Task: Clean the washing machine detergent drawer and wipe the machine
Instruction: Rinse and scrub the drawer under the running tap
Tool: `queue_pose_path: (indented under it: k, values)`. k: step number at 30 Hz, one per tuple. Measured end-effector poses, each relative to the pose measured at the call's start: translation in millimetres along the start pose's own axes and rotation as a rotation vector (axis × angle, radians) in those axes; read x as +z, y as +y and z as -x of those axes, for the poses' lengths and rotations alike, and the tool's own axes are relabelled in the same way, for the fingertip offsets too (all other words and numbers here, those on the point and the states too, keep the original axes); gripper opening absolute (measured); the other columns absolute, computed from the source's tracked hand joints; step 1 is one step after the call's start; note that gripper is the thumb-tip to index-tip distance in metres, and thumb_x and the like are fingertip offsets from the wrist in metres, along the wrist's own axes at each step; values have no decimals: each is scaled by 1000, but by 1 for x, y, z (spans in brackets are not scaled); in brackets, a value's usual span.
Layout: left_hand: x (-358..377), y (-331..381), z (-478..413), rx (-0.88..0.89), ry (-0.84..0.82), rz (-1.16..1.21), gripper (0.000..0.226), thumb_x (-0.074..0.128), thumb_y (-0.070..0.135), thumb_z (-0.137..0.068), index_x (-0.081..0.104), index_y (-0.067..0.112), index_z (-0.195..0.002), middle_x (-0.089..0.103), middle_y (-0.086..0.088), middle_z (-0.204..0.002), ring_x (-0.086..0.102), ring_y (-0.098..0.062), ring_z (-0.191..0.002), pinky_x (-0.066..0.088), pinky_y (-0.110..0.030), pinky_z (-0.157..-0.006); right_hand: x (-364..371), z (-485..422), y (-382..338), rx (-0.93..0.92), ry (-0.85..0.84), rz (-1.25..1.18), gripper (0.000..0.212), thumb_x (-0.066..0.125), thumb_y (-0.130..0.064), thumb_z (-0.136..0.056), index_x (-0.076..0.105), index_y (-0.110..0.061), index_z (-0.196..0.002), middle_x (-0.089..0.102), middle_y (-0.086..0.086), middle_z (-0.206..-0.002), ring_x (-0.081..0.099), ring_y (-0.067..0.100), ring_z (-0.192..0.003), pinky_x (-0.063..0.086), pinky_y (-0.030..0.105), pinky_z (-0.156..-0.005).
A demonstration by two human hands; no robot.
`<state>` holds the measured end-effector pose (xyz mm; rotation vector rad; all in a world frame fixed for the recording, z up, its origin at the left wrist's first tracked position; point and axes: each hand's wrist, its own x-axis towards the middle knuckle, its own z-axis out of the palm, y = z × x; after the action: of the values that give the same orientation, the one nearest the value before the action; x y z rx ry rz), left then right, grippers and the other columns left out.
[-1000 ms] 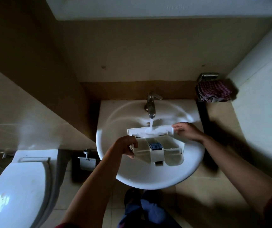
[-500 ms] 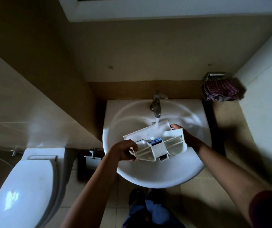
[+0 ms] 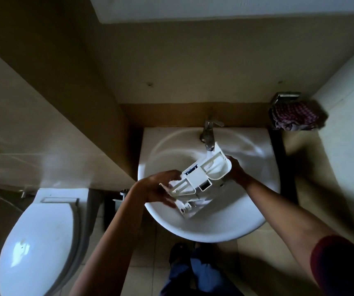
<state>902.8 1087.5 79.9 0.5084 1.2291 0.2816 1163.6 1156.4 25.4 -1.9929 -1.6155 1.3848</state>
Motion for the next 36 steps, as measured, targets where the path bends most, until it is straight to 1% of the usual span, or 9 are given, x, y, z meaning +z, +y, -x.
queue_pose_path:
  k: [3,6,11,16,18,21,27,32,36]
  values:
    - [1,15,7,-31,2,-105,64,58,70,-76,63,22,-118,61,3,-112,56,-17,-85,48,-30,-68,-1,-6,-6,24,10,78,34,54,-25,-80,62,2,-98,66,21,-106,61,32,-100,49,40,-83]
    - [-7,14,9,-8,27,-275,100,59,90,-52,63,18,-122,66,0,-111,51,-21,-95,37,-31,-82,-2,-10,-3,35,42,81,32,50,-31,-89,64,-2,-91,65,17,-99,59,28,-94,43,33,-76]
    - [-6,21,26,191,69,-375,46,34,60,-95,57,27,-118,62,2,-112,57,-18,-108,40,-35,-103,-14,-18,-4,65,61,240,12,51,-15,-85,60,-7,-83,63,23,-103,61,35,-97,43,31,-73]
    - [-1,24,23,280,73,-627,42,62,64,-71,61,27,-90,63,8,-84,56,-5,-76,41,-28,-79,-20,-18,-21,47,77,382,29,49,-17,-91,60,-11,-117,59,18,-123,57,33,-112,45,32,-87]
    - [0,18,14,312,143,-626,57,73,62,-58,62,17,-93,67,9,-74,61,-3,-66,45,-25,-72,-19,-22,-28,12,71,421,26,48,-17,-92,63,-10,-112,60,18,-122,58,32,-111,45,32,-84]
    - [4,8,6,300,255,-632,84,86,63,-42,59,11,-103,67,-8,-89,66,-10,-63,52,-27,-62,-18,-24,-40,-46,51,467,22,51,-18,-86,66,-11,-101,63,18,-117,59,33,-106,43,30,-77]
    - [20,-4,12,352,306,-594,48,86,27,-66,59,11,-102,72,-6,-72,69,-14,-59,54,-22,-61,-20,-24,-45,-135,29,461,18,62,-27,-81,62,-9,-78,65,16,-86,62,32,-84,35,30,-61]
    - [31,-7,18,395,368,-606,32,83,25,-70,62,25,-93,69,3,-57,67,-5,-57,42,-4,-55,-18,-22,-39,-140,141,501,19,64,-31,-78,60,-14,-71,67,16,-88,64,32,-85,36,26,-61]
    - [31,-5,20,369,388,-577,30,84,26,-68,66,16,-91,70,-3,-63,64,-5,-52,45,-7,-54,-14,-25,-42,-138,121,527,18,60,-27,-77,62,-10,-72,65,17,-83,63,33,-81,35,26,-60]
